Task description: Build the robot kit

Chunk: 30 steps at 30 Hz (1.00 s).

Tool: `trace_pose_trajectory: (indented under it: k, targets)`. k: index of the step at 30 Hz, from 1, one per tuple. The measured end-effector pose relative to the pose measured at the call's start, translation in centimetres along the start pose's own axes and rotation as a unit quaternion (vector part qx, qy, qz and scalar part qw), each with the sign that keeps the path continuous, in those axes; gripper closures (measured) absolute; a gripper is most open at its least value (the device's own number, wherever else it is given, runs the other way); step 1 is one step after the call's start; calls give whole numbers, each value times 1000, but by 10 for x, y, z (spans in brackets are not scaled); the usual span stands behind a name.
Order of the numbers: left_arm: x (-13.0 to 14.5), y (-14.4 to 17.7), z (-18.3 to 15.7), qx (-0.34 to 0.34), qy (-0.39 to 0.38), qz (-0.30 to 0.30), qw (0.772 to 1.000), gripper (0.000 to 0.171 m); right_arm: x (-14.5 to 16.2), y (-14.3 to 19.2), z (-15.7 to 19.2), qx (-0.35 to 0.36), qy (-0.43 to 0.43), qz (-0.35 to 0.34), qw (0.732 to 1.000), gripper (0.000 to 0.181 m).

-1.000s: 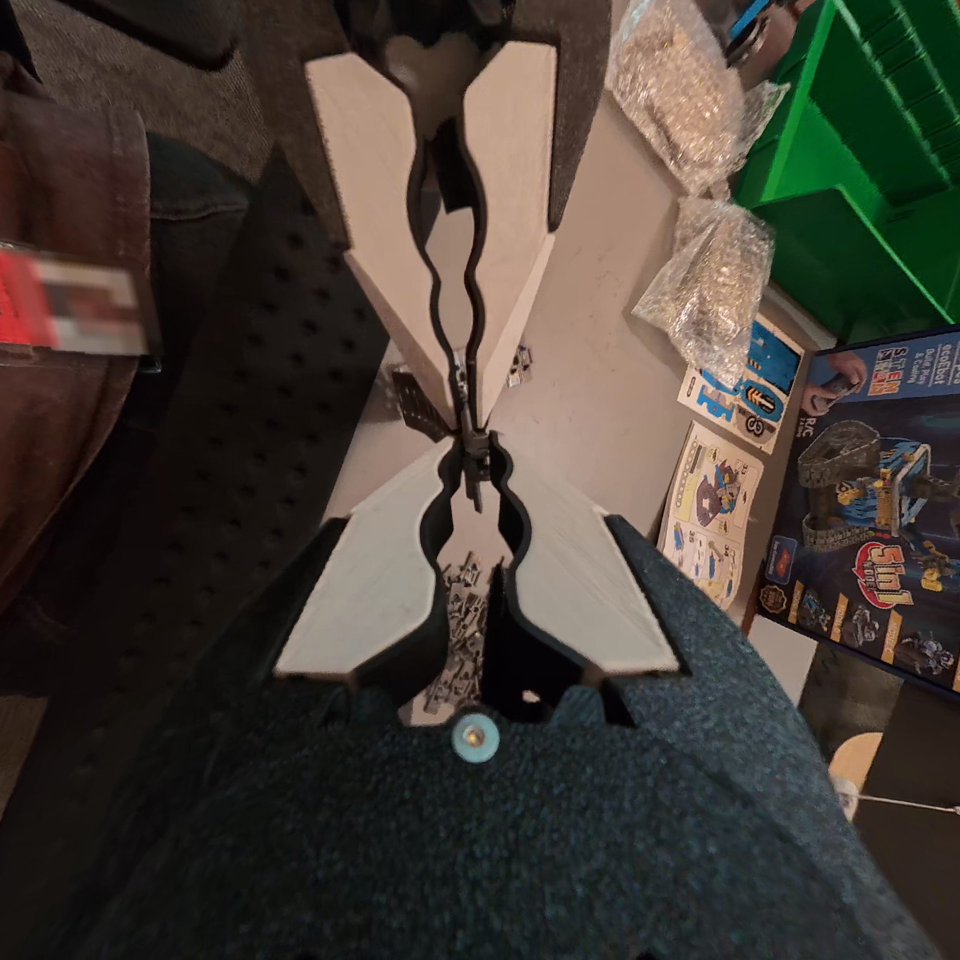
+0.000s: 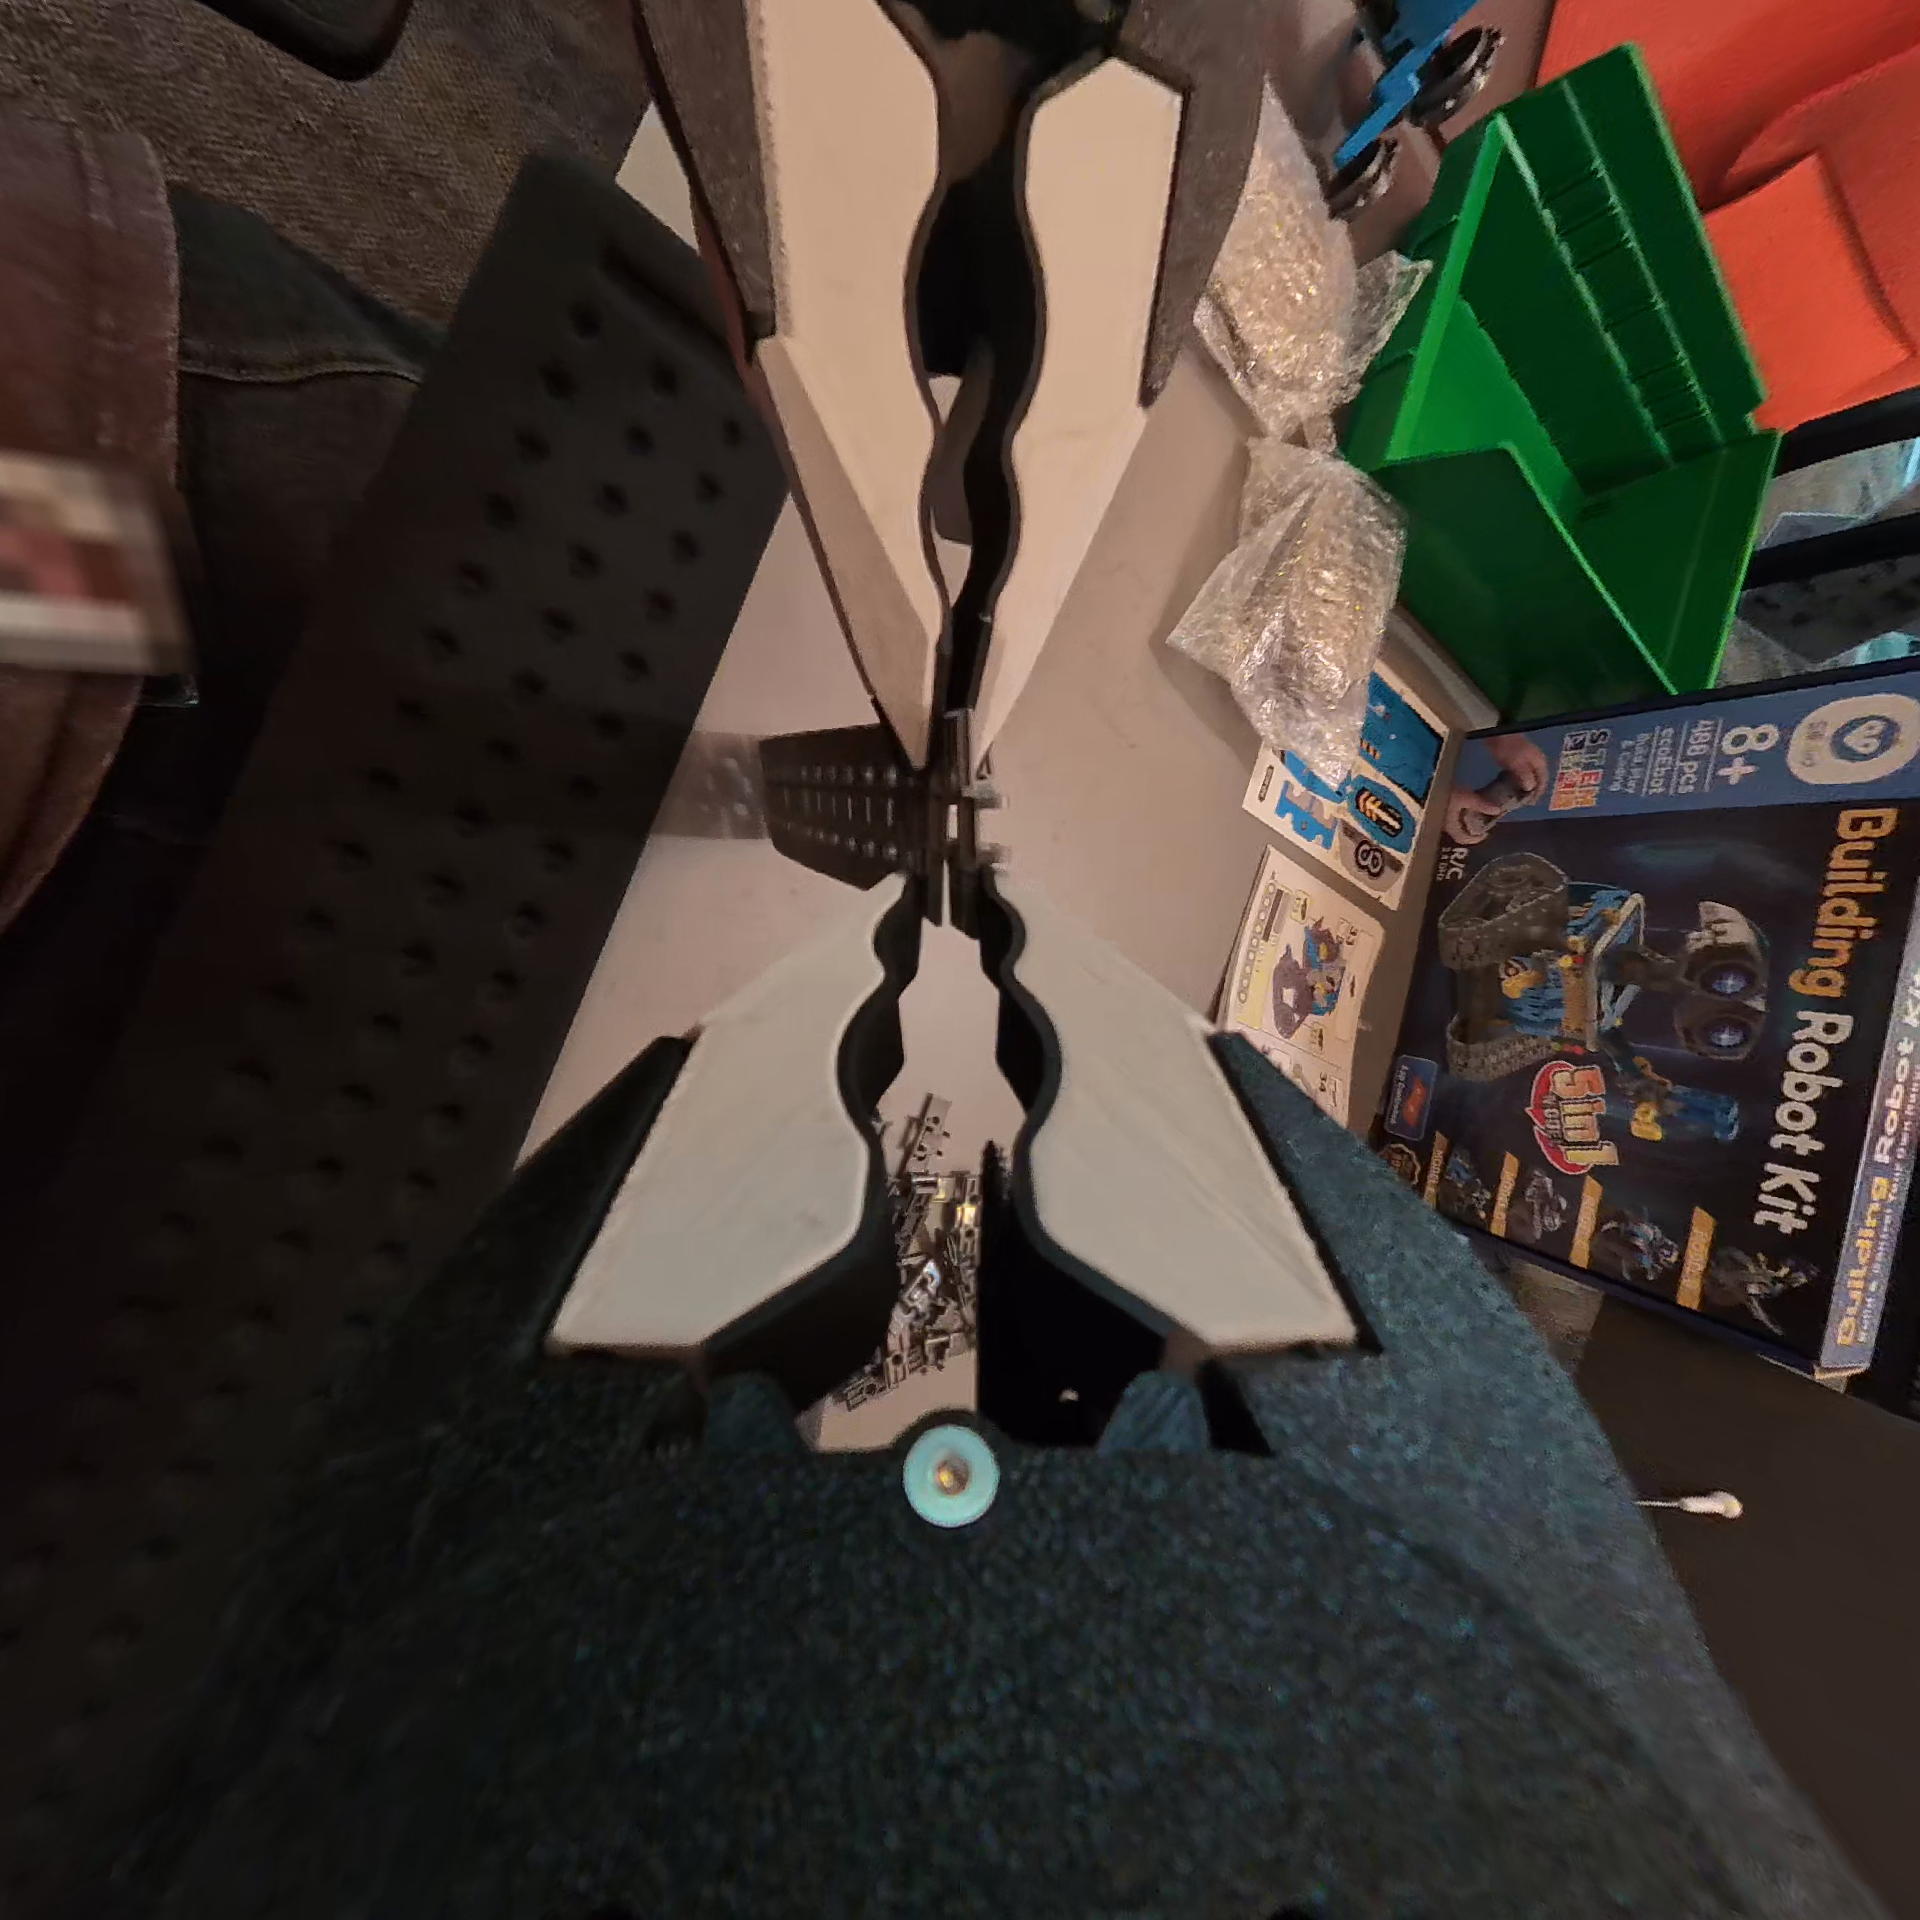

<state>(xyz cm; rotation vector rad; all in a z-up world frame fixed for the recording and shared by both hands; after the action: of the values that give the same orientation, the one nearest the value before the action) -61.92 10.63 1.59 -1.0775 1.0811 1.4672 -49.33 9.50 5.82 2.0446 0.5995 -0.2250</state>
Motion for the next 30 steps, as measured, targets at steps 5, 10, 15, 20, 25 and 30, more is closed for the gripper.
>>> trace_pose_trajectory:
  k: [5,10,15,20,25,30]
  targets:
    - [0,0,0,-3,-3,-1,1000,170,1,-1,-2,-7,-16,-8,1000,171]
    - [-1,-2,-2,-23,-27,-3,999,170,3,0,-8,-39,-44,-5,998,179]
    - [-4,-2,-8,-40,-76,0,996,170,4,3,-10,-69,-78,-22,994,179]
    - [-4,-10,-17,-84,-161,41,983,169,11,2,-9,-86,-90,-23,992,179]
    - [0,-8,-16,-88,-161,41,982,147,10,-2,7,-16,-44,5,999,179]
    - [5,-16,-33,-62,-212,55,974,138,15,-6,28,8,-24,9,1000,179]
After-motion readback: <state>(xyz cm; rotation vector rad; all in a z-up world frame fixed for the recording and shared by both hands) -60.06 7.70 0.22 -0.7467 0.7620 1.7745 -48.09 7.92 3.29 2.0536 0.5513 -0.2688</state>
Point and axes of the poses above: each gripper's, where its closed fingertips meet, y back along the fingers, x out of its underside, z = x × y across the jaws, the point moved 8 cm from there along y, back along the fingers, and after that the axes turned 1 degree about -z, right-handed, at the moved point
